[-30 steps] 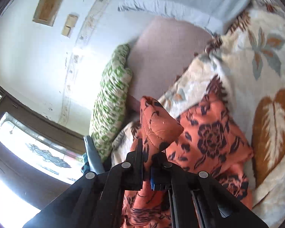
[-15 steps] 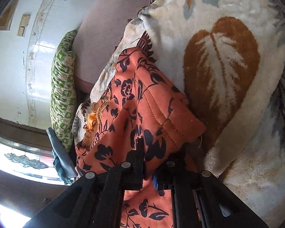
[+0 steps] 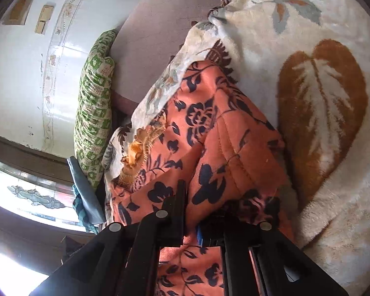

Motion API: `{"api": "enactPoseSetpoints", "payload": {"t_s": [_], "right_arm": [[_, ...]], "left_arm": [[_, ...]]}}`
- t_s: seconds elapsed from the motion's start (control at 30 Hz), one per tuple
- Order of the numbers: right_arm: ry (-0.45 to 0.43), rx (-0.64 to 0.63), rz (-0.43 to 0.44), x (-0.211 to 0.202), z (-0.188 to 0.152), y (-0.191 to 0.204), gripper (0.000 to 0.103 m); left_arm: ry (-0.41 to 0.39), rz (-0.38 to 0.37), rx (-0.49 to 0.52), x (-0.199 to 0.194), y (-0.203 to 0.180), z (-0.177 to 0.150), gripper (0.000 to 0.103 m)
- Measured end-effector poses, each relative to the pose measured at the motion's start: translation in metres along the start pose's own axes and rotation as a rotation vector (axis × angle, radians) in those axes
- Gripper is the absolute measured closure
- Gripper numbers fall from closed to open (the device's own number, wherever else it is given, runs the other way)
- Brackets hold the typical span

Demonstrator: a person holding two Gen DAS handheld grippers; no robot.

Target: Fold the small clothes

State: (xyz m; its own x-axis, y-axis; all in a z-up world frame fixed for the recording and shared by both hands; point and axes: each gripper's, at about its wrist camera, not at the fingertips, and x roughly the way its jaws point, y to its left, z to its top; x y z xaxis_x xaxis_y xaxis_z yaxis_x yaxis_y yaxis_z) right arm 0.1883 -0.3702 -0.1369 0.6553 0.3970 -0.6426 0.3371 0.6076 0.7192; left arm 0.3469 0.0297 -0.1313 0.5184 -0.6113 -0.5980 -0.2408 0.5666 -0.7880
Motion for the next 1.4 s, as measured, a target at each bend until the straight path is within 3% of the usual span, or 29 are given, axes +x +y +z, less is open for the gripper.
{"api": "enactPoseSetpoints", "payload": {"t_s": [0.1,0.2,0.33,0.43,0.5,0.6,0.67,0.77,0.83,0.9,1.1,1.13,1.2,1.3,1.4], "right_arm": [[-0.097,-0.036,0.126,-0.019,0.026,0.044,0.097],[-0.184,-0.131,0.154,-0.037,0.038,0.077,0.098],[-0.094,-0.11,0.017,-0.004,0.021,0.045,0.098],[-0.004,-0.024,-0.123,0.024,-0.001,-0.007,0.097],[0.025,0.016,-0.113,0.028,-0.01,-0.029,0.1],[0.018,-0.019,-0.102,0.012,-0.012,-0.025,0.091],[0.008,-0.075,-0.121,-0.001,-0.009,-0.015,0.089],[-0.065,-0.108,-0.131,-0.026,0.001,-0.009,0.078],[-0.097,-0.1,-0.137,-0.032,0.014,-0.008,0.068],[-0.08,-0.087,-0.12,-0.023,0.028,-0.007,0.068],[-0.021,-0.193,-0.26,0.032,0.054,0.013,0.067],[0.008,-0.225,-0.298,0.042,0.055,0.016,0.071],[0.053,-0.326,-0.279,0.052,0.055,0.032,0.098],[-0.075,-0.405,-0.237,0.025,0.065,0.053,0.098],[-0.081,-0.355,-0.329,0.028,0.084,0.032,0.098]], "left_arm": [[-0.122,-0.048,0.022,-0.037,-0.014,0.016,0.098],[-0.128,0.0,0.071,-0.043,-0.008,0.014,0.097],[-0.046,0.135,0.042,-0.011,0.025,-0.005,0.097],[0.04,0.167,-0.023,0.001,0.046,-0.017,0.097],[0.056,0.142,-0.025,-0.003,0.05,-0.02,0.095],[0.105,0.05,-0.009,-0.018,0.047,-0.023,0.084],[0.114,-0.004,0.044,-0.034,0.037,-0.027,0.078],[0.071,-0.024,0.171,-0.055,0.011,-0.027,0.074],[0.027,0.024,0.236,-0.059,-0.005,-0.018,0.061],[-0.01,0.087,0.272,-0.057,-0.013,-0.004,0.054],[0.005,0.276,0.222,-0.004,-0.024,0.038,0.055],[0.011,0.296,0.208,0.003,-0.025,0.042,0.055],[0.013,0.266,0.193,0.005,-0.029,0.043,0.055],[-0.049,0.255,0.191,0.009,-0.031,0.045,0.054],[-0.017,0.267,0.148,0.028,-0.017,0.049,0.054]]}}
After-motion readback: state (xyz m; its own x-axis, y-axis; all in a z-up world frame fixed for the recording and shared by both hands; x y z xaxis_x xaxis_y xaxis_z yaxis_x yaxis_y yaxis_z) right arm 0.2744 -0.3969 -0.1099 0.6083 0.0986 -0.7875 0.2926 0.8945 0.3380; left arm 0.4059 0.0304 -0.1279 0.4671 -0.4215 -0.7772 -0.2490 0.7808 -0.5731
